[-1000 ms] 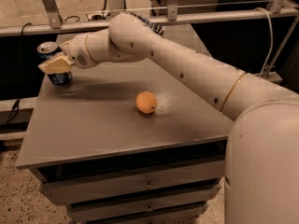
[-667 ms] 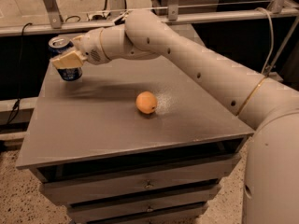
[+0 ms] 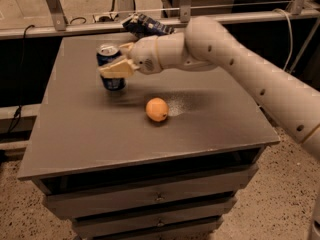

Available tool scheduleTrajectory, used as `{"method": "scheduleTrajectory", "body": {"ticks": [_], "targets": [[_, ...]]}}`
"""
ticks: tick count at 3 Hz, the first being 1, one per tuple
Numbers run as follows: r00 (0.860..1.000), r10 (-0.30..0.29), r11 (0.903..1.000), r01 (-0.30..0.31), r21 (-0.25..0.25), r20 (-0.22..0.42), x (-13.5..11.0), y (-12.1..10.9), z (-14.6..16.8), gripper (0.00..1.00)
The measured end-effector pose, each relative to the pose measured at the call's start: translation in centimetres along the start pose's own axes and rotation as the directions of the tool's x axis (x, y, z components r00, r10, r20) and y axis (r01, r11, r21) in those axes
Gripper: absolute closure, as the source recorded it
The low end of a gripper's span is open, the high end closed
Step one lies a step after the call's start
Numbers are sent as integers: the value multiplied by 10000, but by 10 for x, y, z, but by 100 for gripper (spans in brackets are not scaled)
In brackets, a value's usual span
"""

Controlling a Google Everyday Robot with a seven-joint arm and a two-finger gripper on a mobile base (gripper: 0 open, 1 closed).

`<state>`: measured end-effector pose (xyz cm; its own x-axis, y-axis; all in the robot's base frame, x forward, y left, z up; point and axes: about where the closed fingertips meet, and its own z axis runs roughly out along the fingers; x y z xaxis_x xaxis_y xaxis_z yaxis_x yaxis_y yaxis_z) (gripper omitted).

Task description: Move pepsi can near orange

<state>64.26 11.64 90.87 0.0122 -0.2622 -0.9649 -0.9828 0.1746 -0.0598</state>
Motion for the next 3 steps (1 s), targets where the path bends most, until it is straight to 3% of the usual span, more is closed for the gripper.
{"method": "scheduleTrajectory", "body": {"ticks": [1,3], "targets": [[9994,244,9997,-243,29,-244,31,-2,-40,100],[9962,22,9999,-9,155,-872,43,-13,-95,100]]}}
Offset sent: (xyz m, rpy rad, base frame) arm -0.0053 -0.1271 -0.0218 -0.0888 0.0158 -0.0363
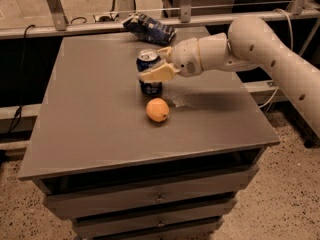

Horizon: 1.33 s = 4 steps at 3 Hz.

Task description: Move pepsi can near orange

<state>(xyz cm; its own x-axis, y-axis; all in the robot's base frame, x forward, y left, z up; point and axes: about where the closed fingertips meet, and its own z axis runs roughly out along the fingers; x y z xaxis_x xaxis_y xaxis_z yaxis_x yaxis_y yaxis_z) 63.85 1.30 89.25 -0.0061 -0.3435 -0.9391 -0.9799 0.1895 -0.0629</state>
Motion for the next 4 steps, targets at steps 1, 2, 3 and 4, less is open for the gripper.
{"method": "scheduleTrajectory", "body": {"ticks": [1,2,3,4], "targets": [[9990,307,9993,-313,-211,-320,12,2,-12,81],[9971,579,9972,-601,-440,-499,20,8,-17,59],[9966,630,9966,-656,-508,-526,20,11,-18,36],[9966,630,9965,-656,-508,-526,19,11,-19,12]]}}
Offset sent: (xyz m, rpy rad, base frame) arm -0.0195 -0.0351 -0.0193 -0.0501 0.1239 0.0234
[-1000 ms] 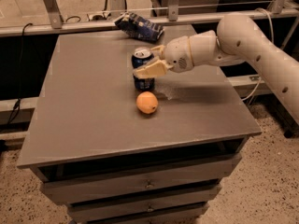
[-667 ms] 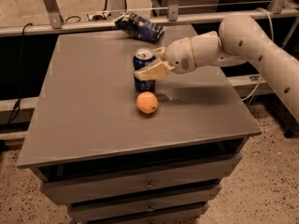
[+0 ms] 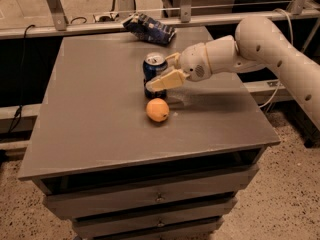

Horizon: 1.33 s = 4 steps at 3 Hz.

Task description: Move pepsi can near orange

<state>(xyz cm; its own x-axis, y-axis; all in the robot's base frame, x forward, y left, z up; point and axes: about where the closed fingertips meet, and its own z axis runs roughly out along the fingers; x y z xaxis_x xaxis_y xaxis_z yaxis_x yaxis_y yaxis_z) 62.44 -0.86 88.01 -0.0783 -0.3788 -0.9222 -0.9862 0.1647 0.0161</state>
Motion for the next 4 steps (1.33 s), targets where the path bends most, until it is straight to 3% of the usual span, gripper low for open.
{"method": "scheduleTrajectory", "body": {"ticks": [1,2,3,4], "targets": [[9999,36,9998,-39,206,161,0,4,-25,0],[9983,-20,9976,-20,690,591,10,0,-85,0],[9983,-269,9879,185,1541,524,6,-3,-160,0],[9978,-392,9859,299,1644,540,1,-5,-167,0]]}}
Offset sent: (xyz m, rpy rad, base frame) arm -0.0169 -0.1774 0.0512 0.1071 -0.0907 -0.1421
